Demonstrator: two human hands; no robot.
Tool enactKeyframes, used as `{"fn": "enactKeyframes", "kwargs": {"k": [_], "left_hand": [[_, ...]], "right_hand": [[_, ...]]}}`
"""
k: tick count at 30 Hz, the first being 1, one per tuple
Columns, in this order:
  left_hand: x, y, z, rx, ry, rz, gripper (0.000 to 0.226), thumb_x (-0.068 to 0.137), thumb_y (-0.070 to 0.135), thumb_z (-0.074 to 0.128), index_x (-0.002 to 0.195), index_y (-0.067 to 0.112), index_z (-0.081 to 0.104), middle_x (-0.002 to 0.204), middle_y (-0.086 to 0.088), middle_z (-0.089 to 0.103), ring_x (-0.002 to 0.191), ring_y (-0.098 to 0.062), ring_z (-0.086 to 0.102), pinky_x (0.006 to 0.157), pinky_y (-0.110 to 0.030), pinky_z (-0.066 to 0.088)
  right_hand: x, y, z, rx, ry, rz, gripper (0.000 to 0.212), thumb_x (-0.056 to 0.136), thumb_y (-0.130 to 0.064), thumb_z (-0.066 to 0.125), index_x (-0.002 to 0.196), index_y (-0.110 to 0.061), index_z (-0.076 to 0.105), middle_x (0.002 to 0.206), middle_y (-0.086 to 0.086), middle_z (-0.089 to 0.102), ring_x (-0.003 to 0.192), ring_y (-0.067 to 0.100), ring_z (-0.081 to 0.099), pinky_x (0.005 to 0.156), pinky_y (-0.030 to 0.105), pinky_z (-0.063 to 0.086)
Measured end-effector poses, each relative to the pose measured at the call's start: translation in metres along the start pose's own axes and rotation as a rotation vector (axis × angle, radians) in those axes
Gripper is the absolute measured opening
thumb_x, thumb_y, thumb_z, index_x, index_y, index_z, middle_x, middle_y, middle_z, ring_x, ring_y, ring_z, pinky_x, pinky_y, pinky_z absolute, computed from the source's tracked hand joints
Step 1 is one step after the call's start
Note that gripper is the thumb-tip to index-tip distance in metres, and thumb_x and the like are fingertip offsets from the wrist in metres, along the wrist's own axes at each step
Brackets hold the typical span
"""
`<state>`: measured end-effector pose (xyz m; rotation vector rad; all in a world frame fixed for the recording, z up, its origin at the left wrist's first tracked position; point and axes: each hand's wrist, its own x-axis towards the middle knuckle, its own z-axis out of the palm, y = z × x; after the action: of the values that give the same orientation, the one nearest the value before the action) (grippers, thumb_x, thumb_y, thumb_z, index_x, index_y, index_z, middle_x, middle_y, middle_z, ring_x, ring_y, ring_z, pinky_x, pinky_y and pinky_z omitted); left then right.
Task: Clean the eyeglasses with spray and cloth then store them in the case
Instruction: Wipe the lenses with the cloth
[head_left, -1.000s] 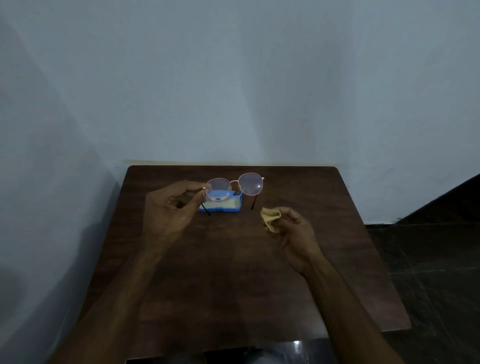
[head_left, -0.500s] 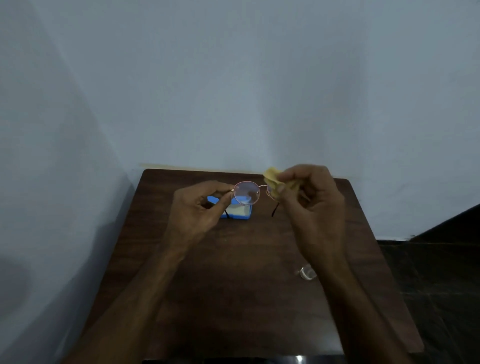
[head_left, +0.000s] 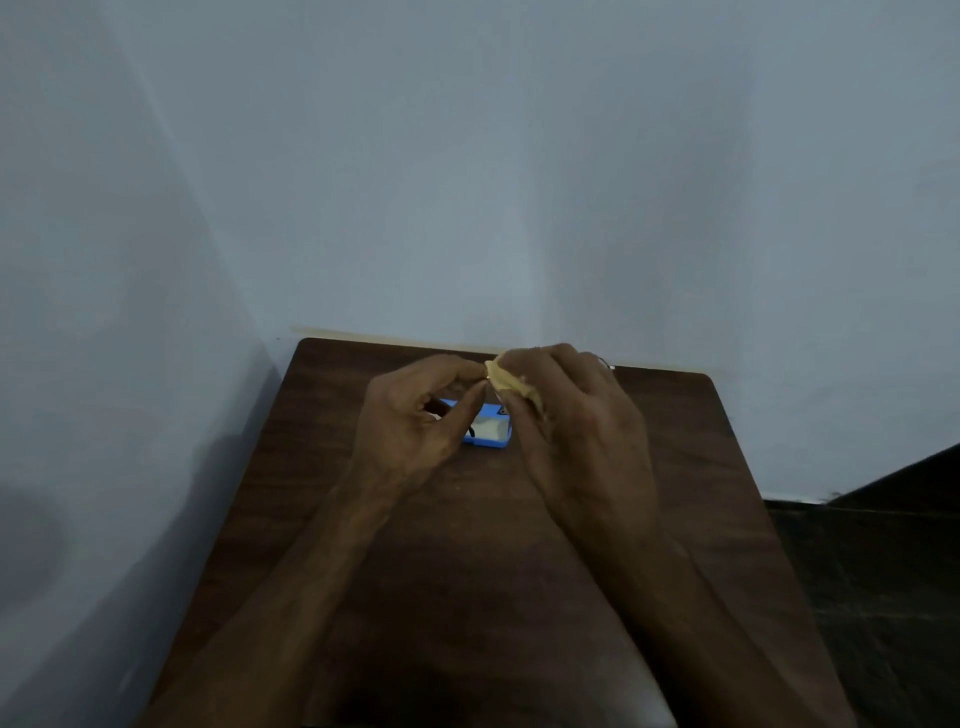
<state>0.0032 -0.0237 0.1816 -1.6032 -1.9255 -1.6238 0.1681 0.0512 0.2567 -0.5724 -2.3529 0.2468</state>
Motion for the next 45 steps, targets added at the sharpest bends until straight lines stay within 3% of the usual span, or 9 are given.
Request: {"fn": "enactKeyframes", "kwargs": {"k": [5, 10, 18, 22, 29, 33, 37, 42, 45], "left_hand": [[0.002, 0.002, -0.001, -0.008, -0.038, 0.026, 0.013, 0.094, 0.008, 0.079, 0.107, 0.008, 0.081, 0.102, 0.023, 0.070, 0.092, 0.011, 0.068, 0.076, -0.014, 0.058], [0.005, 0.001, 0.003, 0.007, -0.010, -0.001, 0.016, 0.095, 0.013, 0.079, 0.107, 0.004, 0.082, 0.101, 0.001, 0.080, 0.090, -0.007, 0.074, 0.075, -0.019, 0.061], [0.009, 0.001, 0.000, 0.006, 0.000, 0.026, 0.013, 0.095, 0.011, 0.078, 0.106, 0.005, 0.081, 0.098, 0.012, 0.071, 0.086, -0.004, 0.070, 0.077, -0.015, 0.058], [0.012, -0.001, -0.002, 0.008, 0.033, 0.021, 0.012, 0.094, 0.009, 0.078, 0.104, 0.005, 0.082, 0.096, 0.009, 0.074, 0.083, -0.008, 0.071, 0.075, -0.019, 0.059], [0.010, -0.002, 0.000, 0.020, 0.040, 0.018, 0.014, 0.095, 0.013, 0.078, 0.103, 0.002, 0.082, 0.097, -0.006, 0.081, 0.084, -0.018, 0.076, 0.069, -0.028, 0.062], [0.014, -0.001, -0.002, 0.043, 0.018, 0.029, 0.016, 0.095, 0.015, 0.078, 0.102, 0.002, 0.081, 0.093, -0.009, 0.080, 0.080, -0.022, 0.074, 0.066, -0.029, 0.060], [0.012, -0.002, -0.001, 0.070, 0.014, 0.031, 0.021, 0.096, 0.020, 0.073, 0.100, 0.001, 0.081, 0.092, -0.009, 0.079, 0.080, -0.019, 0.072, 0.066, -0.026, 0.057], [0.014, -0.005, 0.002, 0.057, 0.049, 0.032, 0.024, 0.097, 0.021, 0.070, 0.102, 0.000, 0.081, 0.093, -0.011, 0.079, 0.078, -0.024, 0.074, 0.067, -0.027, 0.059], [0.013, -0.007, 0.000, 0.067, 0.038, 0.025, 0.025, 0.098, 0.024, 0.069, 0.103, 0.002, 0.080, 0.094, -0.009, 0.080, 0.080, -0.020, 0.074, 0.067, -0.028, 0.060]], "right_hand": [[0.002, 0.003, -0.008, -0.040, -0.030, 0.085, 0.021, 0.087, -0.007, 0.080, 0.105, -0.016, 0.076, 0.101, 0.003, 0.068, 0.087, 0.021, 0.061, 0.064, 0.032, 0.051], [0.014, -0.003, -0.005, -0.013, -0.098, 0.113, 0.011, 0.088, -0.008, 0.077, 0.098, -0.014, 0.076, 0.104, 0.003, 0.068, 0.089, 0.019, 0.063, 0.067, 0.031, 0.051], [0.022, 0.009, -0.004, -0.062, -0.036, 0.159, 0.006, 0.089, -0.011, 0.078, 0.091, -0.010, 0.073, 0.096, 0.006, 0.070, 0.082, 0.023, 0.062, 0.069, 0.027, 0.039], [0.010, -0.002, 0.001, -0.029, -0.142, 0.109, 0.007, 0.091, -0.013, 0.071, 0.097, -0.017, 0.073, 0.104, -0.002, 0.068, 0.090, 0.018, 0.060, 0.071, 0.028, 0.046], [0.029, 0.001, -0.001, -0.067, -0.086, 0.128, 0.002, 0.091, -0.013, 0.073, 0.091, -0.015, 0.073, 0.099, -0.002, 0.070, 0.086, 0.018, 0.059, 0.067, 0.027, 0.036], [0.015, -0.004, -0.001, -0.033, -0.134, 0.075, 0.012, 0.086, -0.006, 0.074, 0.094, -0.016, 0.074, 0.102, -0.001, 0.071, 0.089, 0.020, 0.062, 0.067, 0.032, 0.049], [0.035, 0.012, 0.000, -0.067, -0.104, 0.162, 0.005, 0.093, -0.018, 0.076, 0.091, -0.014, 0.073, 0.098, 0.000, 0.069, 0.086, 0.020, 0.060, 0.068, 0.027, 0.038], [0.021, -0.003, 0.001, -0.055, -0.188, 0.086, 0.011, 0.085, -0.006, 0.076, 0.093, -0.013, 0.075, 0.100, 0.001, 0.071, 0.086, 0.020, 0.063, 0.067, 0.028, 0.046], [0.027, 0.010, -0.003, -0.074, -0.183, 0.141, 0.006, 0.088, -0.013, 0.079, 0.093, -0.014, 0.075, 0.100, 0.001, 0.071, 0.088, 0.022, 0.063, 0.069, 0.026, 0.039]]}}
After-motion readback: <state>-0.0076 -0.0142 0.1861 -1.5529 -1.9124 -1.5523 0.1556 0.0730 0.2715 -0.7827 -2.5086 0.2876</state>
